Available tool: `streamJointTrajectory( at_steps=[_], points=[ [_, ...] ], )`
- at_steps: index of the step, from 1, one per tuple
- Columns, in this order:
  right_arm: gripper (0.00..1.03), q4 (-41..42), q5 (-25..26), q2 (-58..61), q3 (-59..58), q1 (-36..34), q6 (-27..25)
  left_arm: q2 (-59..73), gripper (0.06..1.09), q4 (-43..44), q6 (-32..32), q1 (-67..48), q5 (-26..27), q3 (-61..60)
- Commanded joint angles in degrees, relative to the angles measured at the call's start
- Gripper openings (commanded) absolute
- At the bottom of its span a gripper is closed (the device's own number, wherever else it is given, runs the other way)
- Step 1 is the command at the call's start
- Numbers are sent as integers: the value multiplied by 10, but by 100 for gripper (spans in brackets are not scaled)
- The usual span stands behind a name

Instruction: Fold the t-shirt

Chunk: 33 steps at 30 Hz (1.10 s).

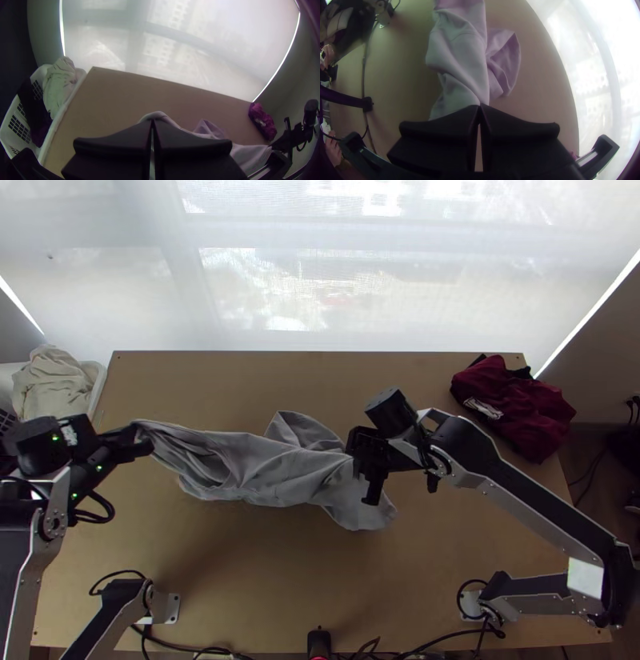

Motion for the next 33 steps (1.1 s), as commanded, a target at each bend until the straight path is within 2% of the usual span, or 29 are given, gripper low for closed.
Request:
streamJointTrajectory(
  at_steps=[1, 6, 11, 12, 13, 14, 15, 17, 18, 26, 33],
  points=[
    [3, 152, -14, 42, -119, -88, -1, 43, 9, 58, -3, -56, -6, -93],
    [3, 234, -13, 45, -154, -156, 5, 121, 9, 100, -3, -37, -14, -35],
    [6, 246, -14, 80, -169, -215, 2, 212, 9, 122, -3, -43, -13, 21],
    [13, 250, -14, 85, -174, -223, 2, 228, 9, 126, -5, -46, -13, 27],
    [27, 253, -14, 88, -181, -228, 4, 243, 9, 128, -8, -49, -13, 33],
    [47, 259, -14, 90, -187, -231, 6, 255, 9, 130, -15, -54, -13, 36],
    [62, 266, -14, 89, -194, -234, 11, 265, 9, 132, -16, -59, -13, 40],
    [81, 267, -14, 86, -199, -233, 12, 280, 9, 134, -22, -69, -13, 44],
    [85, 267, -14, 79, -201, -230, 12, 283, 9, 136, -23, -75, -13, 44],
    [86, 269, -7, -1, -220, -128, -10, 286, 9, 135, -27, -89, -14, 43],
    [86, 268, 2, -35, -255, -75, -11, 268, 9, 125, -28, -85, -14, 37]
  ],
)
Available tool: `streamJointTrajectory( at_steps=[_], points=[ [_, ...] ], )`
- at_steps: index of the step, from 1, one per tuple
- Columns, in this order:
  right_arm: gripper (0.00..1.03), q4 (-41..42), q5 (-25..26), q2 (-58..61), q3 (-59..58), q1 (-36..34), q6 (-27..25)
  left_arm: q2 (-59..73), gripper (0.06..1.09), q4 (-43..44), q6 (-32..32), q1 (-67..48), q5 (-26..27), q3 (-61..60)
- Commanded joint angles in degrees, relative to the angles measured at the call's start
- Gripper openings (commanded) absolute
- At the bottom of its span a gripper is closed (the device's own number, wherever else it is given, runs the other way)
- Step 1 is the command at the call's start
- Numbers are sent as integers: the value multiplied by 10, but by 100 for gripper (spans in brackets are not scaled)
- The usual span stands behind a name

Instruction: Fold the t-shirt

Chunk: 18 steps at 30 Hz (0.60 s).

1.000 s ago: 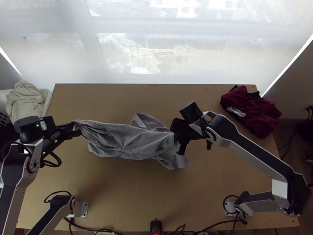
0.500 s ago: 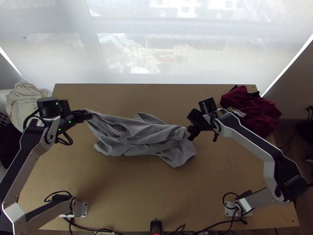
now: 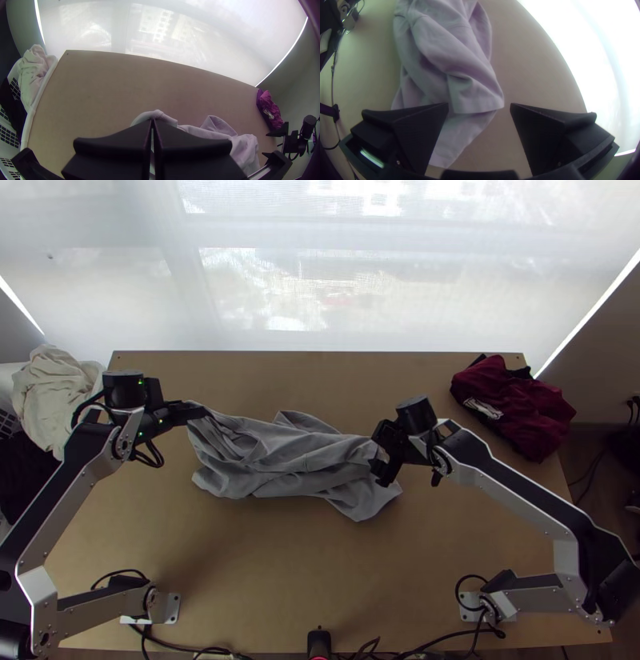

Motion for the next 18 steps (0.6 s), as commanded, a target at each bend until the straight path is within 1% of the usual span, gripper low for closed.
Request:
streamJointTrajectory(
  at_steps=[1, 4, 7, 10, 13, 15, 18],
  points=[
    [86, 1, 9, -35, -35, 58, -4, -10, 9, -7, -2, -1, 0, -6],
    [86, 5, 13, -18, -39, 59, -5, -16, 9, -8, -2, -1, 0, -13],
    [85, 26, 16, 11, -36, 55, -6, -20, 9, -9, -1, -1, 0, -13],
    [80, 45, 19, 41, -31, 47, -10, -24, 9, -11, 1, 2, 0, -13],
    [77, 59, 24, 74, -18, 37, -10, -30, 9, -16, 2, 5, -1, -14],
    [60, 60, 25, 91, -3, 31, -10, -33, 9, -20, 3, 6, -1, -14],
    [31, 60, 30, 103, 19, 23, -10, -39, 9, -24, 3, 8, -1, -14]
  ],
)
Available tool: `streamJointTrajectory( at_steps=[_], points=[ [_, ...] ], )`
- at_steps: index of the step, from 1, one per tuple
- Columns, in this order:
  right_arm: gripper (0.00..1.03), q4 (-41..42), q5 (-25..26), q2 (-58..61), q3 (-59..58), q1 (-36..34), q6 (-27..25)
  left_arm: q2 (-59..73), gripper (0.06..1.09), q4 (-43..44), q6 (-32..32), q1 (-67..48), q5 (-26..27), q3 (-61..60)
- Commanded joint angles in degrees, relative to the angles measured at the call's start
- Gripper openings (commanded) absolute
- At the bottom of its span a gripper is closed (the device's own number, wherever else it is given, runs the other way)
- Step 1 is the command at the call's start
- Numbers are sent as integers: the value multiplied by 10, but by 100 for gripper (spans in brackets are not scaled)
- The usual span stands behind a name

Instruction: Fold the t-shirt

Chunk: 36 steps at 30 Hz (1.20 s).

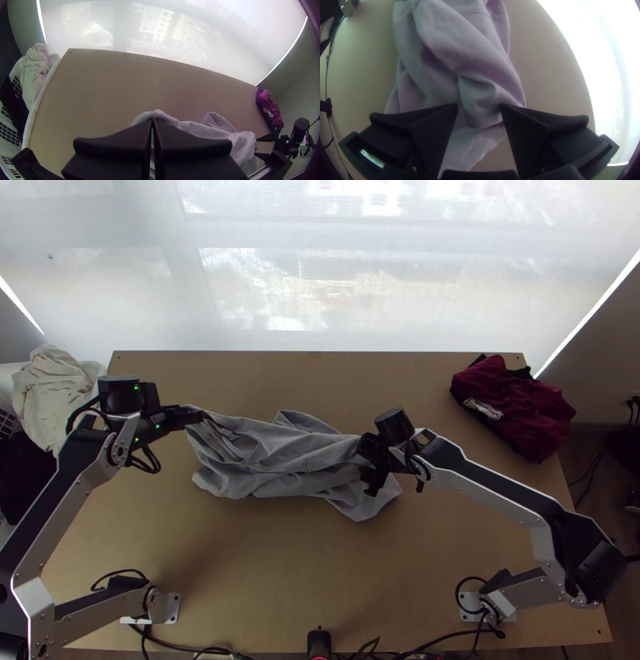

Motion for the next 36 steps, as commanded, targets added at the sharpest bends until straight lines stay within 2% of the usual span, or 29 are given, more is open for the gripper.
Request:
streamJointTrajectory(
  at_steps=[1, 2, 3, 8, 15, 24, 28, 36],
  points=[
    [19, 13, 8, 41, 37, -17, -2, -14, 9, -10, 2, 6, -1, -1],
    [6, 13, 8, 41, 43, -22, -2, -15, 9, -10, 3, 7, -1, -1],
    [3, 13, 10, 38, 48, -25, -2, -16, 9, -11, 3, 8, -1, -1],
    [3, 10, 11, 9, 78, -40, -2, -24, 9, -12, 5, 13, -1, 0],
    [3, -51, 16, -34, 165, -47, -3, -39, 9, -15, 8, 20, -1, 19],
    [3, -120, 52, -74, 318, -49, -61, -71, 9, -40, 8, 83, -1, 131],
    [3, -133, 78, -73, 393, -22, -80, -82, 9, -45, 7, 114, 0, 193],
    [3, -131, 147, -46, 495, 95, -133, -102, 9, -45, -16, 180, 0, 305]
  ],
)
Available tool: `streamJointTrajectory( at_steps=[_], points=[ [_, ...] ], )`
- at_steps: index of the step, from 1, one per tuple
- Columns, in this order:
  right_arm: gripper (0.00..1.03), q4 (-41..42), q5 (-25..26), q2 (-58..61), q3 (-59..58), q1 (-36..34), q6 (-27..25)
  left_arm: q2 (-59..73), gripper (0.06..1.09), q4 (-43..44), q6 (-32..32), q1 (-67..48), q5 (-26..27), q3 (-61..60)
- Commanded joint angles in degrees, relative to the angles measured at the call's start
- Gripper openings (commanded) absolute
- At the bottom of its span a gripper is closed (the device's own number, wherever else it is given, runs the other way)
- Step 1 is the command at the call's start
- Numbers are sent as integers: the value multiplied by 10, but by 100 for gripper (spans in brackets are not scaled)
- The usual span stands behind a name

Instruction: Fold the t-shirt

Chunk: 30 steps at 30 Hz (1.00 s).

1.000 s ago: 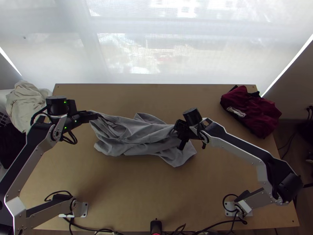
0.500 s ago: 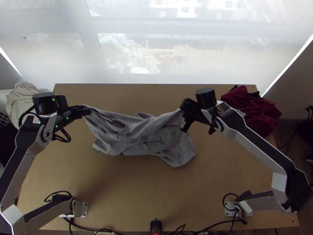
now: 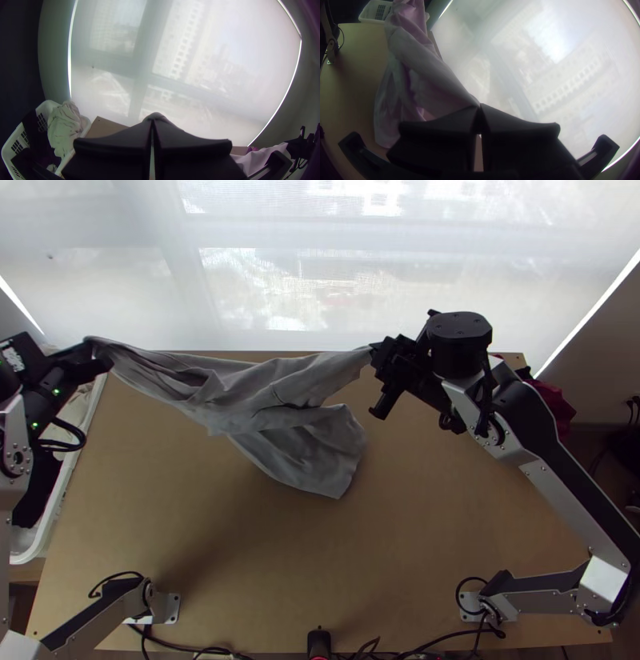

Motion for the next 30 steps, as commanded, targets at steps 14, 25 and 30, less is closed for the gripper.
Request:
streamJointTrajectory(
  at_steps=[14, 25, 30],
  points=[
    [3, 59, 110, 119, 284, 227, -147, -55, 9, 17, -44, 230, -10, 224],
    [3, 54, 144, 125, 312, 290, -192, -45, 9, 66, -80, 289, -10, 249],
    [3, 80, 144, 127, 312, 303, -188, -43, 9, 75, -83, 293, -10, 247]
  ],
)
